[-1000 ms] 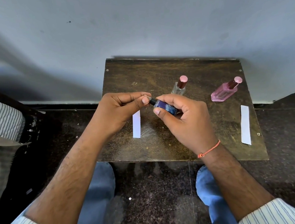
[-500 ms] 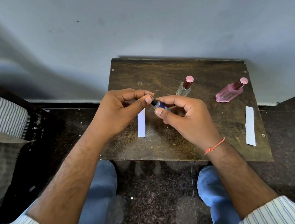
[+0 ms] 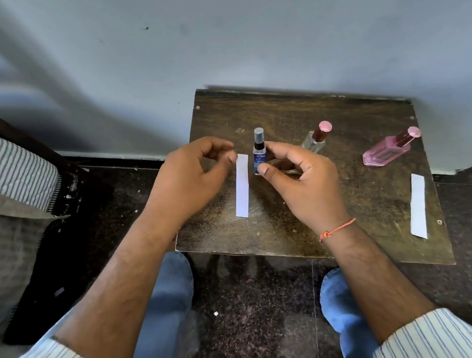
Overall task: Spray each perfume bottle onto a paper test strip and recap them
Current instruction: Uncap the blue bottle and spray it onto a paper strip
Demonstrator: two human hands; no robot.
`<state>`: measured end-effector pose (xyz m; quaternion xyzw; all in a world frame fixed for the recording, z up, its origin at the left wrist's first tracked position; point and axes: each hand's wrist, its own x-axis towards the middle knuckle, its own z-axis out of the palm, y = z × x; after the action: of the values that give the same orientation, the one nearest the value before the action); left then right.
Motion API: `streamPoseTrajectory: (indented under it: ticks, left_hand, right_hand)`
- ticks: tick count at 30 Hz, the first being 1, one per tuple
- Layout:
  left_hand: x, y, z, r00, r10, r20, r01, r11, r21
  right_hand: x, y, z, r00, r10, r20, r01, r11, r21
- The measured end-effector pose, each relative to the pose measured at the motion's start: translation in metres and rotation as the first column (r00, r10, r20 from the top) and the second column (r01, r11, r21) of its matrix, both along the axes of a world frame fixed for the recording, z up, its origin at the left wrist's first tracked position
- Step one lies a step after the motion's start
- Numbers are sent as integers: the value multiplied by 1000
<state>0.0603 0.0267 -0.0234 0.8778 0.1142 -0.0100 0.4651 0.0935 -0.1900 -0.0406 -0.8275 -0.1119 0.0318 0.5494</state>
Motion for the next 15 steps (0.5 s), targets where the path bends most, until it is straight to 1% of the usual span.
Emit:
streamPoseTrajectory:
  ticks: [2, 6, 10, 15]
  left_hand:
    - [-4, 1, -1, 998, -47, -38, 53, 985, 166]
    - [-10, -1, -6, 978, -171, -117, 200, 928, 315]
    - [-13, -4, -7, 969, -186, -161, 233, 906, 353]
    - [-13, -3, -9, 970, -178, -167, 227, 910, 347]
  right_hand:
    - [2, 4, -1, 1000, -18, 1, 18, 1000, -5]
    - [4, 14, -5, 999, -42, 10, 43, 999, -23]
    - [6, 22, -7, 998, -58, -19, 58, 998, -16]
    - [8, 30, -11, 998, -61, -33, 60, 998, -32]
